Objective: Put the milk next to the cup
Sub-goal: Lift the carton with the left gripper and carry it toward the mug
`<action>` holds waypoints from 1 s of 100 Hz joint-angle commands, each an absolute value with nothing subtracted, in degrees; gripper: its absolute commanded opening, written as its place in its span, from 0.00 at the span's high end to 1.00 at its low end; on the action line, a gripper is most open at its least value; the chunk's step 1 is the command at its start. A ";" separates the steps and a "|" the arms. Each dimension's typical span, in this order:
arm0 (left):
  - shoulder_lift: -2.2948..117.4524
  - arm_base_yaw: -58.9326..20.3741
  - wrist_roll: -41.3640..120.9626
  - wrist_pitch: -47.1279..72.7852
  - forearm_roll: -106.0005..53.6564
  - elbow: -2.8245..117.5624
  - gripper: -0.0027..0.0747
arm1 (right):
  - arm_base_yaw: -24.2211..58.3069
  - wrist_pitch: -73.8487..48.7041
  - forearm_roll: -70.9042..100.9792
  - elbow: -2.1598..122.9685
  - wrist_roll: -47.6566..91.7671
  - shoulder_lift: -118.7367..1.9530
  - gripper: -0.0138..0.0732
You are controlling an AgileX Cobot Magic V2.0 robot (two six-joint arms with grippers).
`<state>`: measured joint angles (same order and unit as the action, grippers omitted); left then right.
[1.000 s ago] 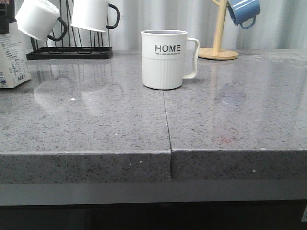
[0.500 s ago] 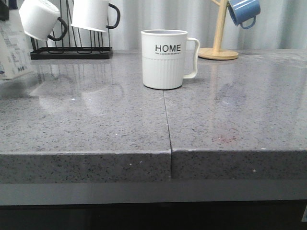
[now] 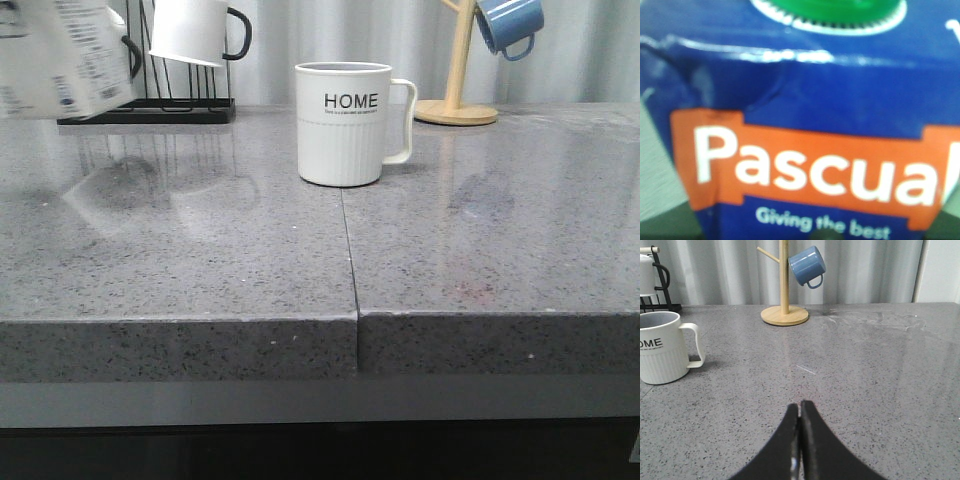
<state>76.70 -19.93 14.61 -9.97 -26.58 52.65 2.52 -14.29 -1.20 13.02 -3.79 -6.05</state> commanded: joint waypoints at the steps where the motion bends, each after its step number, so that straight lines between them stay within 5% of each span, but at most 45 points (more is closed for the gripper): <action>1: 75.52 -24.06 22.98 -28.26 -34.44 57.65 0.72 | 2.58 -9.71 -1.77 14.64 -3.50 -6.58 0.98; 47: 86.32 -38.28 34.01 -39.39 -48.03 62.46 0.72 | 2.58 -9.71 -1.77 14.64 -3.50 -6.58 0.98; 100: 90.95 -41.46 34.01 -45.46 -51.91 63.23 0.72 | 2.58 -9.71 -1.77 14.64 -3.50 -6.58 0.98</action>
<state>94.61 -40.32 33.97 -33.36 -56.10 59.38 2.52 -14.29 -1.20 13.02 -3.79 -6.05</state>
